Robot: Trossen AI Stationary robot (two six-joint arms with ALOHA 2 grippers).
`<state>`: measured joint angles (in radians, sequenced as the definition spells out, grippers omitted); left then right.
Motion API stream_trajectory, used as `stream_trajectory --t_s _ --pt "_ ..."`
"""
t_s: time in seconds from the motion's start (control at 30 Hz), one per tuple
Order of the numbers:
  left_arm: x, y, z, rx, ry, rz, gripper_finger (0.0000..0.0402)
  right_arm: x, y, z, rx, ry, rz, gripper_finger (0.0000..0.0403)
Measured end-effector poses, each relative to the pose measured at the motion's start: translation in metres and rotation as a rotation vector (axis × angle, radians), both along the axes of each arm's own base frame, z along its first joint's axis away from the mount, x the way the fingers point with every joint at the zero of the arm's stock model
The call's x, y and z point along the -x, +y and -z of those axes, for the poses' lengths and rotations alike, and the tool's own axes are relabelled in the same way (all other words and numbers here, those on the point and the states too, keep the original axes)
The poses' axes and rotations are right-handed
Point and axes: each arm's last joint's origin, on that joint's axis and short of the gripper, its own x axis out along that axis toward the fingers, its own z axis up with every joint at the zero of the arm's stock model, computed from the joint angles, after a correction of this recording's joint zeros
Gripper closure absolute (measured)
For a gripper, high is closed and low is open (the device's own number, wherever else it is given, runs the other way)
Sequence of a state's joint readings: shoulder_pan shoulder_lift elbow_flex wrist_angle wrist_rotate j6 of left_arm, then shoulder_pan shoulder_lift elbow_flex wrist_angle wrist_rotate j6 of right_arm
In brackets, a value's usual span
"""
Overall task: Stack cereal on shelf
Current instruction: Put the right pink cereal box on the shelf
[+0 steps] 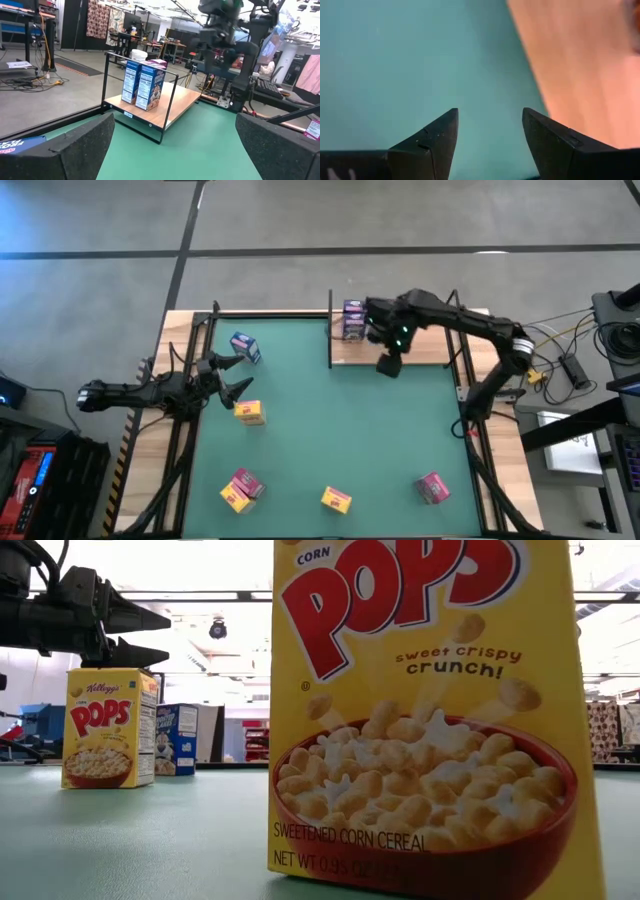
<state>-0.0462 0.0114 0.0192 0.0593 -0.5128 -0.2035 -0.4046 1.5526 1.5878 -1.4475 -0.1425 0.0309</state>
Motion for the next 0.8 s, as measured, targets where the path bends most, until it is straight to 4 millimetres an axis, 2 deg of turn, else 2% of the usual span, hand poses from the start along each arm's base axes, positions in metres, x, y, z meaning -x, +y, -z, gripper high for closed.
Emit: stream_trajectory --t_s 0.33,0.5,0.8 --pt "0.0 0.0 0.0 0.0 0.0 0.0 0.0002 0.036 0.066 0.022 -0.021 -0.128 0.183 0.0193" --pt "0.0 0.0 0.0 0.0 0.0 0.0 0.0002 0.054 0.094 0.029 -0.052 -0.116 0.244 0.0193" --pt "0.0 0.0 0.0 0.0 0.0 0.0 0.0002 0.065 0.142 0.038 -0.083 -0.121 0.212 0.0193"
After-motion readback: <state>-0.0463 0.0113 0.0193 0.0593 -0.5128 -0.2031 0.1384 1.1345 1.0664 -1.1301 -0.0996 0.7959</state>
